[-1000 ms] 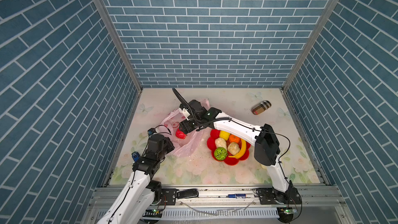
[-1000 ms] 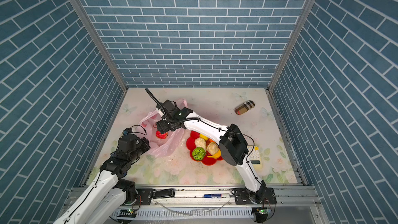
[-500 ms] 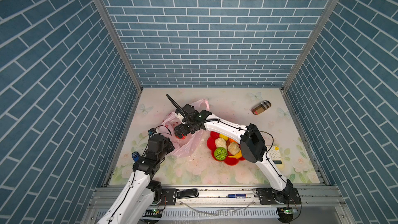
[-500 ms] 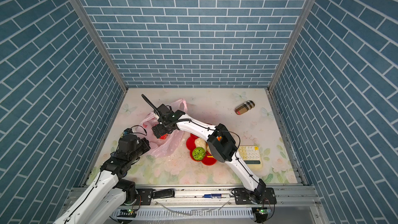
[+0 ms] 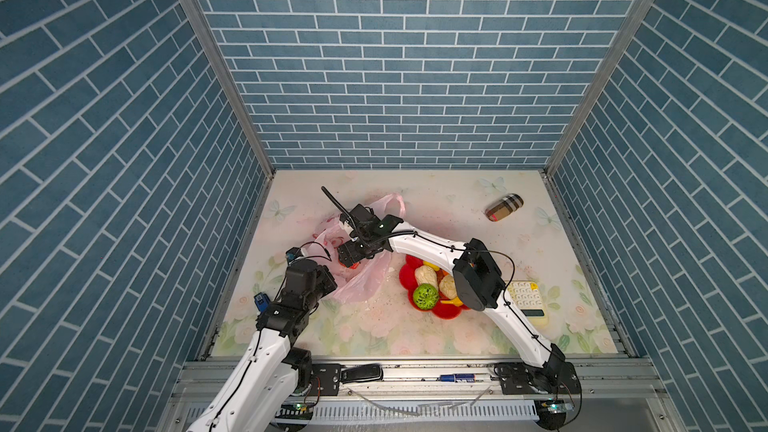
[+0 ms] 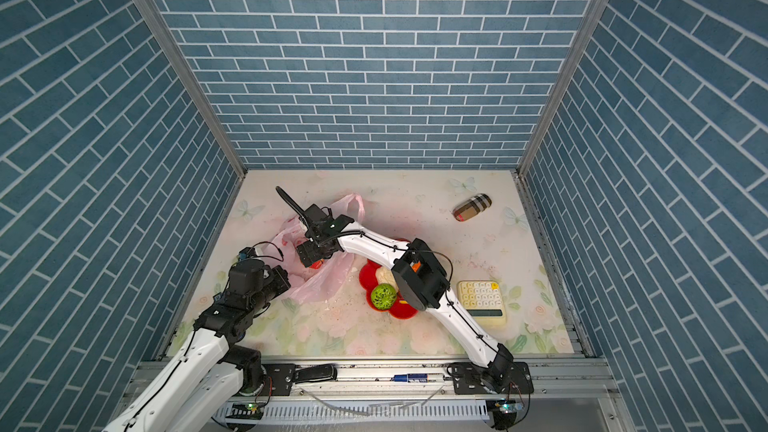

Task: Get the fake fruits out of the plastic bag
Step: 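Lower the right gripper into the bag and close it on the red fruit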

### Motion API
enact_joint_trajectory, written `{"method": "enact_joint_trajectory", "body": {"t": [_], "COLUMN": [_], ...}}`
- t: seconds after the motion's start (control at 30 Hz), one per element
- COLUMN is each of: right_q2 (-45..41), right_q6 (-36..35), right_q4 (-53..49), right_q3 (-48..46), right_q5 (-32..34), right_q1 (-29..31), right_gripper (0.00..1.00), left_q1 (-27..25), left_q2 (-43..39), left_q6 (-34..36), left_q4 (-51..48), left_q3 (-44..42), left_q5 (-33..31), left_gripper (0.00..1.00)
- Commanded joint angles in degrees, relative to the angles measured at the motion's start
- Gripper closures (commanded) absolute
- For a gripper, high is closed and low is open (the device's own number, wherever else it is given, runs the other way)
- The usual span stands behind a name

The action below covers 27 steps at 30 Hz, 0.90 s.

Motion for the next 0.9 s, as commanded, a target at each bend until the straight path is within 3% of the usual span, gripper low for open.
{"method": "enact_joint_trajectory", "body": {"t": [0.0,0.5,0.87], "right_q2": [1.3,1.0,-5.3], "right_q6": [1.7,1.9,1.4], "right_q4": [-0.6,0.2,2.2], "right_q3": [2.5,2.1,-2.4], "right_q5": [0.3,-0.4,-1.4], "right_q1": [-0.2,-0.2,-0.3], "right_gripper": [0.13,0.33,0.47], "left_q1": [0.3,0.2,0.3], "left_q2": [0.1,1.8,5.0], "left_q6": [0.6,0.3,0.0], "left_q4": [0.1,1.9,3.4], "left_q3": [-0.5,-0.2,1.7], "left_q5": [0.1,0.3,-0.2], "left_gripper": [0.97,0.97,0.97]}}
